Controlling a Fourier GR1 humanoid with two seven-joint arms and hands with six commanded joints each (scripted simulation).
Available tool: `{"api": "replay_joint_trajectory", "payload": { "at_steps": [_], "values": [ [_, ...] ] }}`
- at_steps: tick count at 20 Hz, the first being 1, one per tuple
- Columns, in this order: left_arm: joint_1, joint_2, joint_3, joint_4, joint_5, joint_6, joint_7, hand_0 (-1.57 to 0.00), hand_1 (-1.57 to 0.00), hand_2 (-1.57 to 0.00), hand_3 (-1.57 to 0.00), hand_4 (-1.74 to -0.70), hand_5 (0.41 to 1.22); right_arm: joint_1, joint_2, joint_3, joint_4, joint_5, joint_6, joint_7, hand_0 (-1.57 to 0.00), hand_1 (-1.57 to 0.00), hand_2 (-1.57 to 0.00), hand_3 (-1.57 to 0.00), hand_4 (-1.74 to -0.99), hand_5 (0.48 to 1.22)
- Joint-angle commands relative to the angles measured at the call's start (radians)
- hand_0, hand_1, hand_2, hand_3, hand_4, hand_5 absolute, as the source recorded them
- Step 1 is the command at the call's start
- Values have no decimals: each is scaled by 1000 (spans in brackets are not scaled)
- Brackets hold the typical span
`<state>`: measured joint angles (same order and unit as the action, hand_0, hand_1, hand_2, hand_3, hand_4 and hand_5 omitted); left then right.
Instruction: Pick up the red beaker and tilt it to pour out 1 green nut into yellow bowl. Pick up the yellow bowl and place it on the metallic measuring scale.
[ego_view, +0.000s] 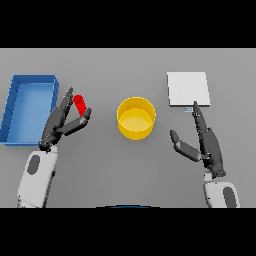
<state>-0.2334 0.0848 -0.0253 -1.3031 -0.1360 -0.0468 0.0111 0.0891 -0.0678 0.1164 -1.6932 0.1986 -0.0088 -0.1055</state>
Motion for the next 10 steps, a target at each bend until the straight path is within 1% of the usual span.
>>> {"api": "replay_joint_trajectory", "payload": {
  "at_steps": [1,2,3,5,7,8,10],
  "values": [
    [-16,-1,-4,12,-9,3,-20,1,1,1,1,-1200,651,-2,-3,-7,1,-13,7,9,1,1,1,1,-1222,627],
    [-31,2,-2,39,-20,9,-26,1,1,1,1,-1201,654,6,2,-3,-7,-20,12,4,1,1,1,1,-1229,628],
    [-51,-9,-8,62,-32,19,-25,1,1,1,1,-1197,657,-2,-1,-2,-16,-12,7,14,1,1,1,1,-1227,630],
    [-85,-5,-2,96,-42,29,-14,1,1,1,1,-1197,663,6,4,1,-21,-14,7,9,1,1,1,1,-1231,633],
    [-122,-13,8,160,-50,42,-26,1,1,1,1,-1199,669,8,0,-7,-11,-15,5,16,1,1,1,1,-1234,635],
    [-135,-19,11,181,-54,53,-32,1,1,1,1,-1203,671,18,-1,-4,-20,-16,8,4,1,1,1,1,-1238,638],
    [-150,-21,21,210,-49,55,-64,1,1,1,1,-1215,678,18,-5,-7,-21,-15,7,15,1,1,1,1,-1241,641]
  ]
}}
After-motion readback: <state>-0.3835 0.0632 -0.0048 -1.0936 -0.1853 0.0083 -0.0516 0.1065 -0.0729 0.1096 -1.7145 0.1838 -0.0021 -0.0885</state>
